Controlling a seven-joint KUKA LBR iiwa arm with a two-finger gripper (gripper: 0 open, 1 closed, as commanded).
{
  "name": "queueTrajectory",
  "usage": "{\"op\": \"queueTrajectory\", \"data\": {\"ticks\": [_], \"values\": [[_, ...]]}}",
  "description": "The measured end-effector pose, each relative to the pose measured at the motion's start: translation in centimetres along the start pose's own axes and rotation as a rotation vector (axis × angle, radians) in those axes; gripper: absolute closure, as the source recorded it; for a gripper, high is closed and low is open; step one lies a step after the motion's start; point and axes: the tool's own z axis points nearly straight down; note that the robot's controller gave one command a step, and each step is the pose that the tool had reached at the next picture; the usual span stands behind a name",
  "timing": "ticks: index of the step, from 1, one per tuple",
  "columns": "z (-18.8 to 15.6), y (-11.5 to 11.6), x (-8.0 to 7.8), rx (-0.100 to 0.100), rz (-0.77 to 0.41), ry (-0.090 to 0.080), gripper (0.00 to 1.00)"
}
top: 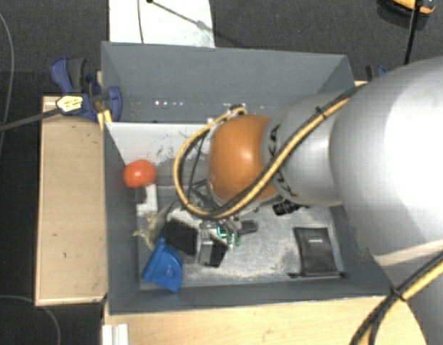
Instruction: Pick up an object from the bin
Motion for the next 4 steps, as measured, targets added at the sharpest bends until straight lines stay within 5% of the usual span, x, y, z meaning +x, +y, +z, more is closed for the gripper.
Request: {"op": "queueTrajectory", "data": {"ticks": [1, 2, 4], "values": [[0.0, 0.1, -0.3, 0.0, 0.052, 0.0, 0.0], [0.0, -0.4, -3.0, -0.004, 0.071, -0.005, 1.0], [-0.1, -0.5, -2.8, -0.006, 0.069, -0.008, 1.0]]}}
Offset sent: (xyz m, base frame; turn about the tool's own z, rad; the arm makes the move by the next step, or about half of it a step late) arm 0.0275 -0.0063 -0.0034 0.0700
